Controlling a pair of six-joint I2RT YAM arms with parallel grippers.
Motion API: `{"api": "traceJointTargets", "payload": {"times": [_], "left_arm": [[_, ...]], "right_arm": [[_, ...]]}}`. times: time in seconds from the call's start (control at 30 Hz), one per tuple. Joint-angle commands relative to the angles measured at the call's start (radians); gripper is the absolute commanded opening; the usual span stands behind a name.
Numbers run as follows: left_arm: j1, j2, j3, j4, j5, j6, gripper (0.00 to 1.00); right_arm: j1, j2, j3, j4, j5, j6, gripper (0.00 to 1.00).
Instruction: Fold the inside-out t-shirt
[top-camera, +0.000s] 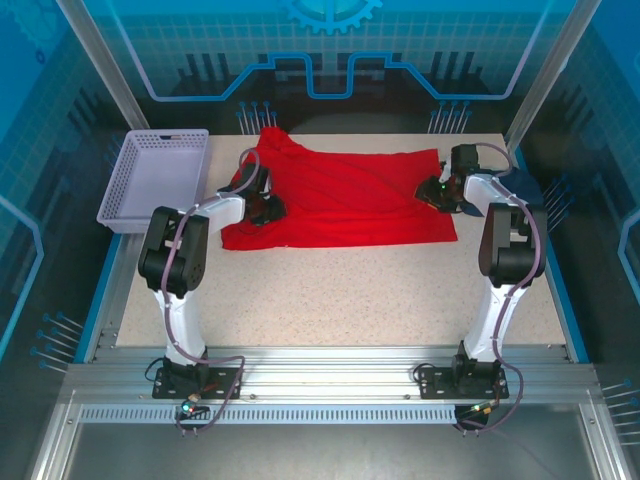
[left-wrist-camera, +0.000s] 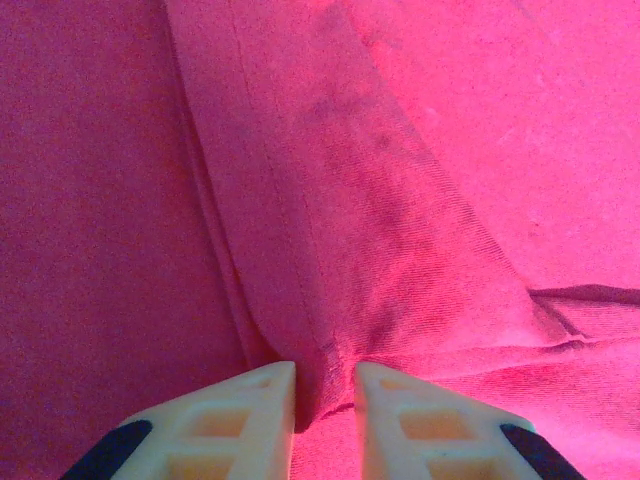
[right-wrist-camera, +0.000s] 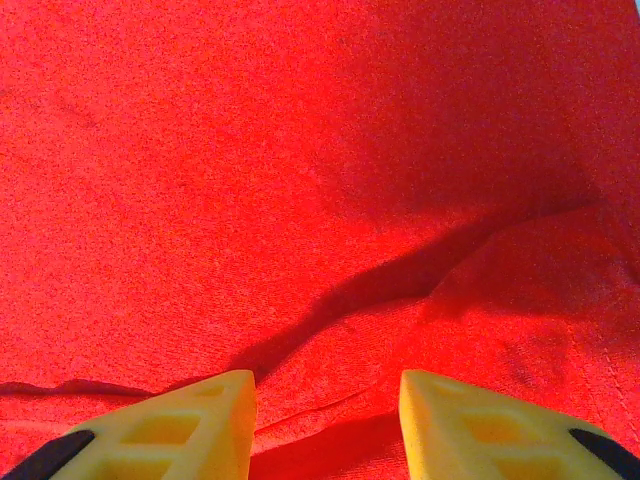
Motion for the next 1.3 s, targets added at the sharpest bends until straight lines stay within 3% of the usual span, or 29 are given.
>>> {"api": "traceJointTargets", "payload": {"times": [0.0, 0.3, 0.67, 1.27], "left_arm": [[-0.005, 0.032, 0.021, -0.032, 0.004, 0.011, 0.2], [-0.004, 0.035, 0.048, -0.041, 0.005, 0.021, 0.0], [-0.004, 0.054, 0.191, -0.088, -0.018, 0.061, 0.0], [-0.031, 0.274, 0.544, -0.154, 0.021, 0.149, 0.0]], "right_arm": [[-0.012, -0.025, -0.011, 0.001, -0.019, 0.002, 0.43], [-0.014, -0.022, -0.009, -0.001, -0.018, 0.001, 0.43], [-0.015, -0.024, -0.004, -0.007, -0.015, -0.001, 0.43], [-0.015, -0.017, 0.003, -0.016, -0.012, -0.004, 0.43]]}}
